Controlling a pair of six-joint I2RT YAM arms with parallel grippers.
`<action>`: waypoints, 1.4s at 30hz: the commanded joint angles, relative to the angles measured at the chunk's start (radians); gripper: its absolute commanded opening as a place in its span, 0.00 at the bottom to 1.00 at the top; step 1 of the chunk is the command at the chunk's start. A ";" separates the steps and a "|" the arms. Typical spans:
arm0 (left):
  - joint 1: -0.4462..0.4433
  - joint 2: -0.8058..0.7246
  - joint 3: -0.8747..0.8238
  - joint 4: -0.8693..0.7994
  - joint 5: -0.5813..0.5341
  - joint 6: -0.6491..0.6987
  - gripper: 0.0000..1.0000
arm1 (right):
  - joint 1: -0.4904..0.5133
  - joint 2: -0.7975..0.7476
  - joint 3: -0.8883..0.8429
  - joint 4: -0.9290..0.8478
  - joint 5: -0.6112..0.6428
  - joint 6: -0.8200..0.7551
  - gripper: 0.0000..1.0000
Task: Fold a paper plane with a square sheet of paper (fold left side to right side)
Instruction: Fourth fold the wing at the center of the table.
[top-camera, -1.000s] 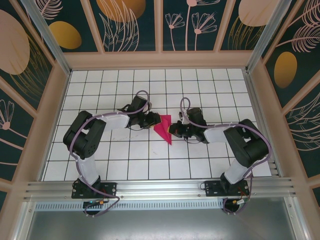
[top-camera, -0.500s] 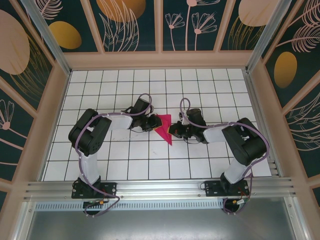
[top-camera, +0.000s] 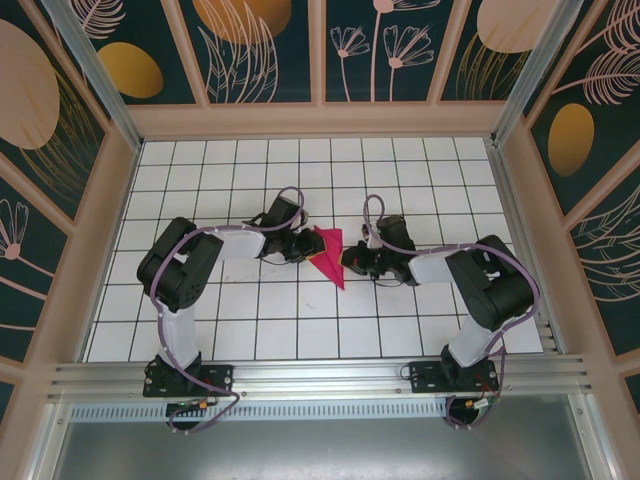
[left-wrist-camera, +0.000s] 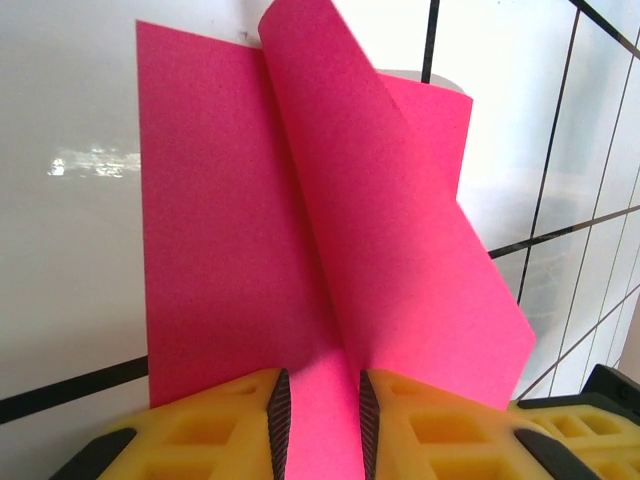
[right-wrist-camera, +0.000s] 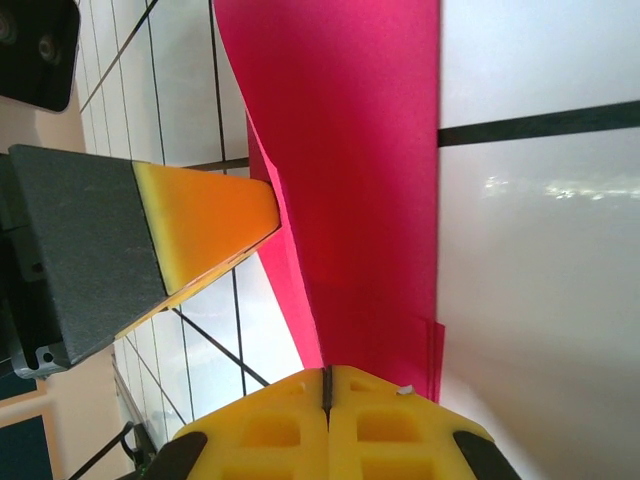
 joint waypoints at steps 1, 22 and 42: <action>-0.004 0.046 0.000 -0.037 -0.053 0.028 0.29 | -0.012 0.001 0.001 -0.021 -0.004 -0.037 0.00; -0.003 0.040 -0.002 -0.035 -0.049 0.029 0.29 | -0.018 0.082 0.019 -0.028 -0.011 -0.057 0.00; -0.002 -0.108 0.083 -0.149 -0.064 0.086 0.41 | -0.002 0.135 0.056 -0.201 0.070 -0.085 0.00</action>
